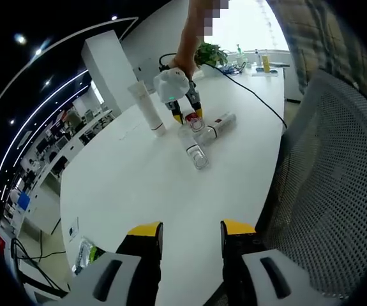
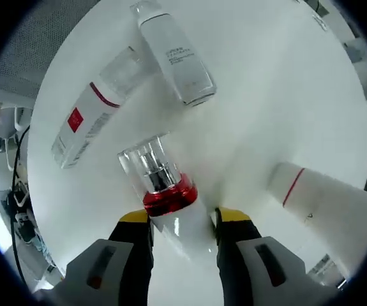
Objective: Arrange the skincare products in the storage area until every visible bottle or jar stands upright without overlapping.
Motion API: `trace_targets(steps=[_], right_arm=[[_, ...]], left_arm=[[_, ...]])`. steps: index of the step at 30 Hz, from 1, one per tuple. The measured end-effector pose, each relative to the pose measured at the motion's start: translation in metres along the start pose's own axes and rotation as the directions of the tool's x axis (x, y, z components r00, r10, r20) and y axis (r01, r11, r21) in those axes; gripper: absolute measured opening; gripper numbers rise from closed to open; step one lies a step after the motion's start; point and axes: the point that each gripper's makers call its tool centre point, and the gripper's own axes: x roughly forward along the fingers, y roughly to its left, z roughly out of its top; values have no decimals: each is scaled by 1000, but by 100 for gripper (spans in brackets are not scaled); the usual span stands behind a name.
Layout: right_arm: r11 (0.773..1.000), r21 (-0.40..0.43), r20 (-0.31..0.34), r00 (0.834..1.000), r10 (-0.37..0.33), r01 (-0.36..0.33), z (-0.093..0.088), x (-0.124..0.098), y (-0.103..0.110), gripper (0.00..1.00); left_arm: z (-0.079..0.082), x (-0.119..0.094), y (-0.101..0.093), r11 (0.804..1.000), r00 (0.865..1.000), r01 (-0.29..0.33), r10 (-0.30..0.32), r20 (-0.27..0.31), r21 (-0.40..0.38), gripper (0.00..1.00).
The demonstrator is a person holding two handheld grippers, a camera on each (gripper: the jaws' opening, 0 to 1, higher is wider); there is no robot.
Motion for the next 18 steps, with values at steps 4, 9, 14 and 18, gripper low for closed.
trace_targets(steps=[4,9,14,18], right_arm=[[982,187,1,1000,20,-20,-6,0,2,30],[944,331,22,999,-23,14,-11,-1,4,27],[877,479,17,998,-53,39,-17,-3,10,26],[849,529,23,999,-41,23,-17,-2,14,25]], left_arm=[[-1,0,1,1000,1000,-3,3,-3,-10,36],[-2,0,0,1000,1000,1,-1,-8,-7,36],[-2,1,-2,1000,1000,10,-10,-11,-4,36],[-3,0,-3,1000,1000,11,-11,-14,-9,35]])
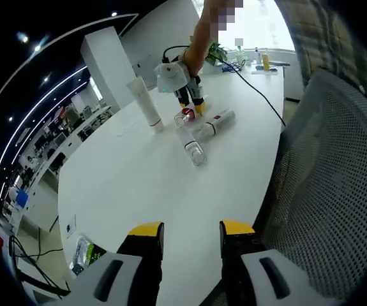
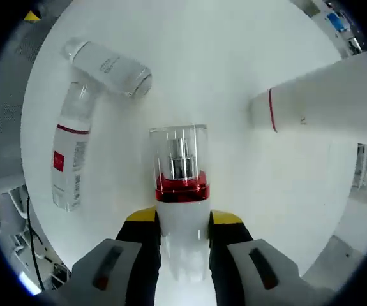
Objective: Arrange the skincare products in the storage area until every visible bottle or jar stands upright without overlapping.
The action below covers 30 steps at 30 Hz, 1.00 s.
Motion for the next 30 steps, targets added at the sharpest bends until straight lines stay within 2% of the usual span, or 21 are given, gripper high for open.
trace_targets(steps=[3,5,9,13,25,27,30], right_arm=[[996,84,24,999,35,-37,0,0,6,25],[992,110,51,997,50,-56,2,-1,9,25],[992,124,59,998,32,-39,-2,-4,7,25],[971,234,119,993,20,-48,2,-10,5,25],[950,309,194,981,-25,-37,9,-28,17,25],[944,328,205,978,-33,-36,8,-30,17,25],[921,385,221,974,-39,-51,7,-35,19,25]], left_arm=[[-1,0,-1,1000,1000,3,-3,-5,-2,34],[0,0,0,1000,1000,3,-3,-4,-1,34],[0,0,-2,1000,1000,9,-9,0,-6,34],[1,0,-3,1000,1000,15,-15,4,-5,34],[2,1,-7,999,999,35,-35,7,0,34],[2,1,-7,999,999,36,-36,8,2,34],[4,2,-12,998,998,54,-54,16,17,35]])
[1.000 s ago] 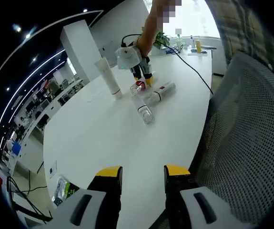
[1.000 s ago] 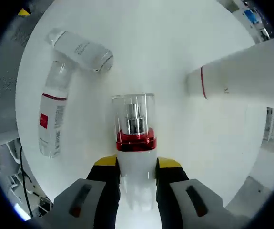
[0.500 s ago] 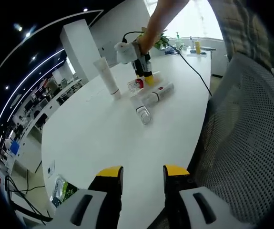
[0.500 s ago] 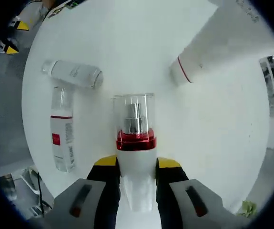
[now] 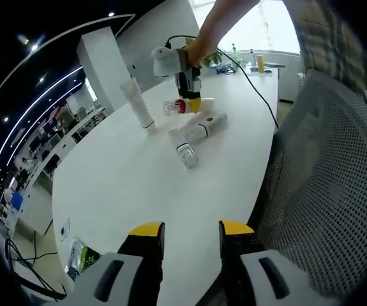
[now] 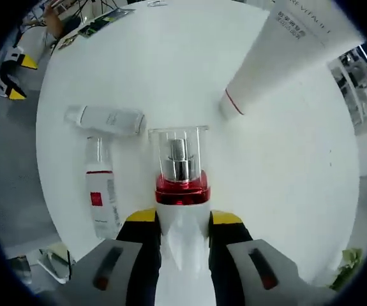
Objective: Arrange the skincare products in the storage area until every visible bottle or jar stands upright without overlapping.
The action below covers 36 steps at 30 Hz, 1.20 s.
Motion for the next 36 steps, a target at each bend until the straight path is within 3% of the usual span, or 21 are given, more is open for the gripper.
trace_targets(steps=[15,26,36], right_arm=[[995,84,68,996,-52,46,8,-20,5,24],[980,191,181,979,-94,59,27,-40,9,24],[972,223,214,969,-121,72,37,-48,8,25]], left_arm=[[3,0,-1,1000,1000,4,-4,16,12,35],[4,0,-1,1000,1000,2,-2,22,17,34],[7,-1,0,1000,999,-2,2,39,14,34]])
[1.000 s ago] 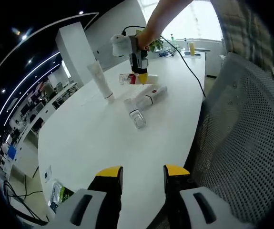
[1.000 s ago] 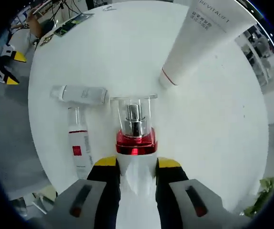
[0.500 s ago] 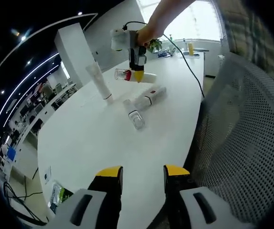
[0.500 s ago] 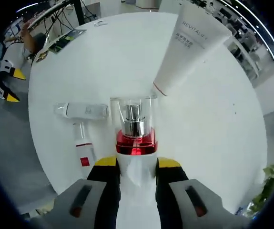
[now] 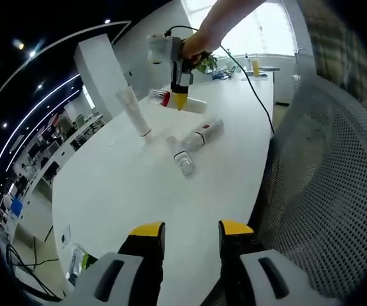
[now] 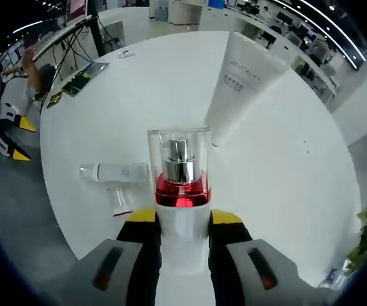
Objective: Arrange the skincare products in the storage area until every visible bottle or jar stands upright without overlapping.
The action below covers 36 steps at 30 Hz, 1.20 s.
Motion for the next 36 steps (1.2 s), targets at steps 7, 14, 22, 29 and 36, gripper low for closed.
trace_targets(steps=[7,14,22,29,36], right_arm=[[1000,21,16,1000,-23,23,2,-3,3,24],[993,109,64,997,-41,34,3,-8,3,24],[986,160,157,985,-65,40,24,-24,16,24],[979,201,335,941,-44,-26,69,-47,47,25],[946,242,558,829,47,-216,115,-66,112,25]], left_arm=[[5,-1,-2,1000,1000,10,-11,24,6,34],[11,-3,-5,1000,998,15,-16,55,27,32],[16,-5,-6,999,996,32,-33,83,13,32],[41,-22,18,987,972,3,34,234,-158,31],[54,-31,22,974,949,43,30,313,-221,32]])
